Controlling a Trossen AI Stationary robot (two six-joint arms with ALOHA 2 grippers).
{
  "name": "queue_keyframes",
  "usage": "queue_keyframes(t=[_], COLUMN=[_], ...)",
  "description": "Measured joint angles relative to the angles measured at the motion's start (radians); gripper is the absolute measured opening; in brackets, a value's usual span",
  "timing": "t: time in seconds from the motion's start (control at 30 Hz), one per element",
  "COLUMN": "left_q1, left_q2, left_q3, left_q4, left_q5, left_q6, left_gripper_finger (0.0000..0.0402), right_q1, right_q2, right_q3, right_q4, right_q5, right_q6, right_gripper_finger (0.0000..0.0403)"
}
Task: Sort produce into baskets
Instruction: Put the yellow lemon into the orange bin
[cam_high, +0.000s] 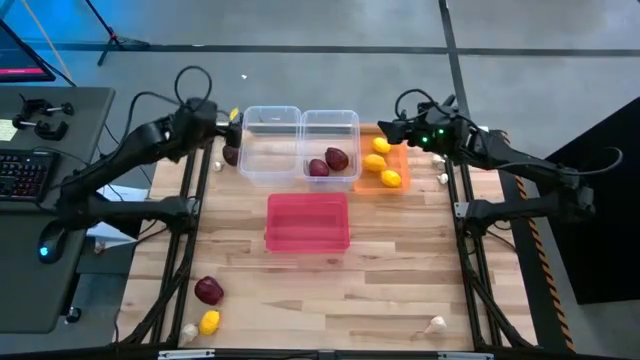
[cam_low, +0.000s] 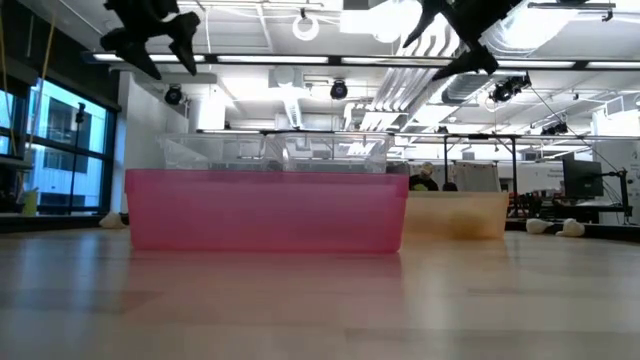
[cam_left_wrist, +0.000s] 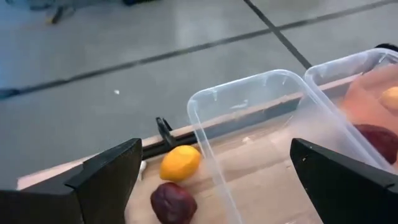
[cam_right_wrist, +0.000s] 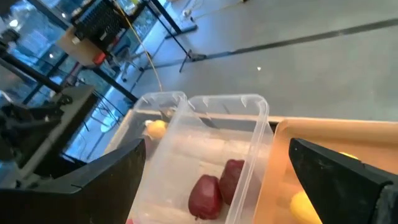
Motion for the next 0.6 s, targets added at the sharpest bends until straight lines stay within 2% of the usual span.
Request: queue_keyframes(t=[0.2,0.33,0.5,0.6], left_q1=[0.164,0.277,0.354,0.395], left_q2=[0.232,0.428,0.613,0.675], left_q3=[0.209,0.386,0.523,0.548], left_q4=[-0.171,-0.259,-0.279,-0.271], left_q5=[0.069,0.186,0.100,0.107], left_q6=[0.009,0.064,0.115,0.111], left_gripper_finger=[0.0395,0.0395,0.0395,0.0395], right_q1=[0.000,0.000,0.000,0.007], right_q2=[0.025,0.021,0.020,0.020], right_q3=[0.000,0.000,0.000,0.000], right_q4=[0.002,0.005,0.005,0.005], right_q5=[-0.049,-0.068,-0.128,-0.170], right_q6=[0.003,0.000,0.001,0.002], right_gripper_finger=[0.0385,0.0385,0.0385,0.0385])
